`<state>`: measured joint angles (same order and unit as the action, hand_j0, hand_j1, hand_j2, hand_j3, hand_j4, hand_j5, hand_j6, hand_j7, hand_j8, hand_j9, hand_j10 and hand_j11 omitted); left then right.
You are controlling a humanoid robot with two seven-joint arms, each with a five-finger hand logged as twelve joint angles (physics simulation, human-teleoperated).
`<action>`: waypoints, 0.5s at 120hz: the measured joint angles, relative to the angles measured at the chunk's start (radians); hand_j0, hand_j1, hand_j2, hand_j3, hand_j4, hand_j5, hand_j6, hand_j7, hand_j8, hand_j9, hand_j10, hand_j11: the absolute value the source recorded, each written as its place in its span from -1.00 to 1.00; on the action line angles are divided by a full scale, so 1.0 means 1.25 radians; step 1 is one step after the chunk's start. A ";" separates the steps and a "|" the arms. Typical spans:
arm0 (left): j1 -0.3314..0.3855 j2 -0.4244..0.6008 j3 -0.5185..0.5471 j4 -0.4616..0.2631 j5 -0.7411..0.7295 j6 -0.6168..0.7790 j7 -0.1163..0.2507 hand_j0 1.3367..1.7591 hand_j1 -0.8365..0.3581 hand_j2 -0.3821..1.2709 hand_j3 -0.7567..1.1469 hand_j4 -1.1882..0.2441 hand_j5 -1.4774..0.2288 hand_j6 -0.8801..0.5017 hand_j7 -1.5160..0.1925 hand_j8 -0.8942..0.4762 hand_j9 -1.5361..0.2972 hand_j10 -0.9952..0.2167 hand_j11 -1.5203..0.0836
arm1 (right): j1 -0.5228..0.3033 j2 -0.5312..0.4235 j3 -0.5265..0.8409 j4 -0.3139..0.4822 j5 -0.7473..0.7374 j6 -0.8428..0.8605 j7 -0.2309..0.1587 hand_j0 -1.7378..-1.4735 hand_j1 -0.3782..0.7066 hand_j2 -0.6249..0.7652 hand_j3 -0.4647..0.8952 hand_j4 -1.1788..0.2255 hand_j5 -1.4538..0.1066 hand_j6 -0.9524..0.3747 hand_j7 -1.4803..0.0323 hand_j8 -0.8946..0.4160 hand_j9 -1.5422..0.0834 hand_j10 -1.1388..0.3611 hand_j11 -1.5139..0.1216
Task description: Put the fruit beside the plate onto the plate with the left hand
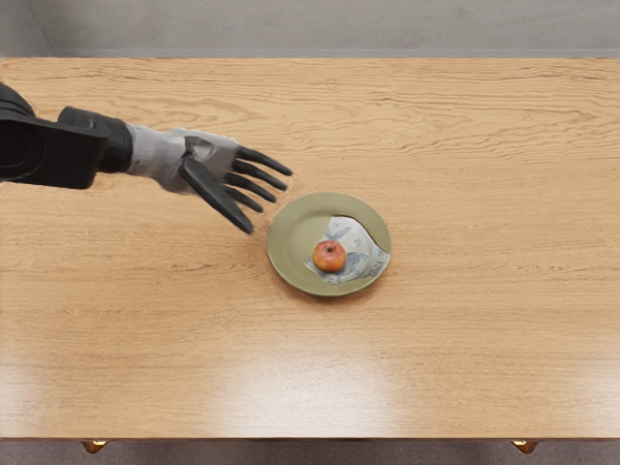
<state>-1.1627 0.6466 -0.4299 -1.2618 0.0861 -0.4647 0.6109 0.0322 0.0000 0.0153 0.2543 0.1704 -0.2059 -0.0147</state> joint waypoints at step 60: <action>0.133 0.165 -0.136 0.148 -0.125 -0.117 0.000 0.52 0.49 -0.48 -0.20 0.31 0.35 -0.08 0.40 -0.05 0.32 0.24 0.49 | 0.000 0.000 0.000 0.000 0.001 0.000 0.000 -0.40 -0.87 -0.11 -0.32 0.63 0.80 0.38 0.89 0.31 0.84 0.47 0.79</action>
<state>-0.9970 0.8523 -0.5995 -1.0771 -0.0704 -0.6104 0.6109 0.0322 0.0000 0.0153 0.2546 0.1717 -0.2059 -0.0151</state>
